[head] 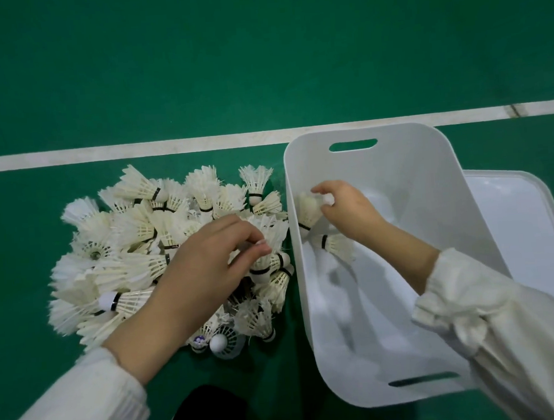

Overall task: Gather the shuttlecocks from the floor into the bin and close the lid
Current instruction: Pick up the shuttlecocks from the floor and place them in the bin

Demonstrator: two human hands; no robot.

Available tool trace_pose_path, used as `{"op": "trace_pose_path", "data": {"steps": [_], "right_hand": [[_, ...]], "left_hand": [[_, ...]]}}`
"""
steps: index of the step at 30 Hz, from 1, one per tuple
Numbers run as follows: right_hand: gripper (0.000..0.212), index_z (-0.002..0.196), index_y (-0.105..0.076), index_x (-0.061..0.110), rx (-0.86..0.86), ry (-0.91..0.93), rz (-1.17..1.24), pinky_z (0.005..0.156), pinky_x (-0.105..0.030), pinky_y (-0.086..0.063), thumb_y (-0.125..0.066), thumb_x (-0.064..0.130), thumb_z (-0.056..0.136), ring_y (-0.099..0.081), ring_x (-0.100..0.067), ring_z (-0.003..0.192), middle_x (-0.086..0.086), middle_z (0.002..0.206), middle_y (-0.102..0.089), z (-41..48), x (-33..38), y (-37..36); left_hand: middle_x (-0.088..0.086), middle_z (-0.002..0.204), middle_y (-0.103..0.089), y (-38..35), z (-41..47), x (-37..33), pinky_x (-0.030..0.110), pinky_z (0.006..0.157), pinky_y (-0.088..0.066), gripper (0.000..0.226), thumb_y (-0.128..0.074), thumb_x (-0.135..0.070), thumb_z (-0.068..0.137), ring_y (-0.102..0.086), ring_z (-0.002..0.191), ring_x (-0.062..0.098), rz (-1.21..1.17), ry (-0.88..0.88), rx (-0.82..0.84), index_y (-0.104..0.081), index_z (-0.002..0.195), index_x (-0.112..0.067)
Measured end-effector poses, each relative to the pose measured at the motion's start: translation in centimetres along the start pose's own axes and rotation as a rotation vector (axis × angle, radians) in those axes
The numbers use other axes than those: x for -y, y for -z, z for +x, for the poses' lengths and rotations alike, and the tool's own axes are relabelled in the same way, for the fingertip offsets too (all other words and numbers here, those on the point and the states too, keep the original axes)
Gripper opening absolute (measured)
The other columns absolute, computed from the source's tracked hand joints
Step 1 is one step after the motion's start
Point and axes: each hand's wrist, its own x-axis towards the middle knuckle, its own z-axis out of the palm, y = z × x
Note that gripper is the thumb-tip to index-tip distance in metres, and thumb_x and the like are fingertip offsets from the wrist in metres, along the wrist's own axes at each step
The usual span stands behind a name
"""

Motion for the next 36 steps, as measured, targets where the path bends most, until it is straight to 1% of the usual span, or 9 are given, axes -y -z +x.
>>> {"op": "trace_pose_path", "data": {"steps": [4,8,11,15,19,23,28,31,36], "right_hand": [[0.024,0.104,-0.06,0.024,-0.189,0.209,0.251,0.06,-0.016,-0.041,-0.048,0.009,0.09,-0.059,-0.013,0.08,0.013,0.11,-0.053,-4.4,3.4,3.6],[0.019,0.1,-0.06,0.026,0.133,0.439,0.357,0.064,-0.011,-0.045,-0.066,0.019,0.083,-0.059,-0.005,0.077,0.014,0.103,-0.061,-9.1,7.5,4.7],[0.02,0.1,-0.058,0.023,0.231,0.402,0.308,0.065,-0.017,-0.046,-0.067,0.02,0.082,-0.059,-0.002,0.074,0.011,0.085,-0.064,-9.5,7.9,3.8],[0.017,0.082,-0.059,0.021,-0.069,0.325,0.366,0.063,-0.012,-0.047,-0.062,0.004,0.084,-0.056,0.004,0.061,0.014,0.07,-0.06,-8.0,6.6,6.2],[0.011,0.083,-0.057,0.017,-0.331,0.129,0.465,0.066,-0.031,-0.054,-0.06,0.007,0.086,-0.058,-0.014,0.067,0.001,0.073,-0.06,-5.6,1.7,8.5],[0.02,0.071,-0.053,0.023,-0.224,-0.137,0.307,0.079,-0.052,-0.053,-0.059,0.01,0.085,-0.063,-0.034,0.079,-0.005,0.071,-0.057,-2.6,-4.1,4.9],[0.011,0.079,-0.056,0.015,-0.155,-0.205,0.169,0.077,-0.038,-0.053,-0.054,0.005,0.084,-0.063,-0.034,0.082,-0.003,0.065,-0.054,-1.5,-5.6,1.1],[0.016,0.074,-0.055,0.016,-0.153,-0.235,0.234,0.082,-0.049,-0.053,-0.055,0.004,0.084,-0.062,-0.035,0.085,0.003,0.061,-0.049,-0.4,-6.0,0.6],[0.01,0.092,-0.059,0.009,-0.065,-0.215,0.172,0.079,-0.039,-0.051,-0.052,0.006,0.086,-0.062,-0.032,0.086,-0.007,0.083,-0.059,0.1,-5.6,-0.1]], "left_hand": [[-0.016,0.084,-0.054,0.3,0.2,-0.3,0.011,0.068,-0.037,0.018,-0.056,-0.044,0.087,-0.053,0.08,0.003,-0.016,-0.007,-0.035,-0.061,0.082,-0.026],[-0.014,0.082,-0.054,0.8,0.3,-1.3,0.008,0.068,-0.037,0.023,-0.052,-0.041,0.084,-0.053,0.078,0.005,-0.052,-0.038,-0.081,-0.064,0.083,-0.021],[-0.015,0.084,-0.053,1.2,0.5,-2.0,0.007,0.07,-0.038,0.023,-0.055,-0.038,0.083,-0.053,0.078,0.0,-0.082,-0.043,-0.11,-0.064,0.088,-0.017],[-0.019,0.109,-0.048,2.3,0.5,-1.7,0.013,0.086,-0.041,0.034,-0.059,-0.031,0.086,-0.05,0.097,-0.004,-0.063,0.007,-0.18,-0.052,0.119,-0.026],[-0.008,0.11,-0.055,2.1,0.4,2.2,0.027,0.086,-0.048,0.027,-0.055,-0.03,0.089,-0.054,0.092,0.006,0.126,0.168,-0.019,-0.056,0.114,-0.02],[-0.004,0.109,-0.055,-0.2,-0.6,4.6,0.028,0.082,-0.045,0.028,-0.053,-0.032,0.091,-0.053,0.094,0.011,0.214,0.253,0.113,-0.054,0.115,-0.019],[-0.003,0.116,-0.055,-2.8,-2.0,4.3,0.028,0.09,-0.038,0.041,-0.055,-0.04,0.088,-0.046,0.111,0.013,0.207,0.232,0.127,-0.047,0.124,-0.022],[0.002,0.122,-0.053,-4.0,-2.1,4.3,0.03,0.092,-0.038,0.047,-0.056,-0.038,0.088,-0.043,0.118,0.017,0.178,0.266,0.131,-0.04,0.13,-0.025],[0.003,0.122,-0.055,-4.7,-1.7,5.1,0.034,0.084,-0.044,0.042,-0.054,-0.031,0.09,-0.05,0.112,0.019,0.194,0.285,0.116,-0.039,0.129,-0.026]]}}
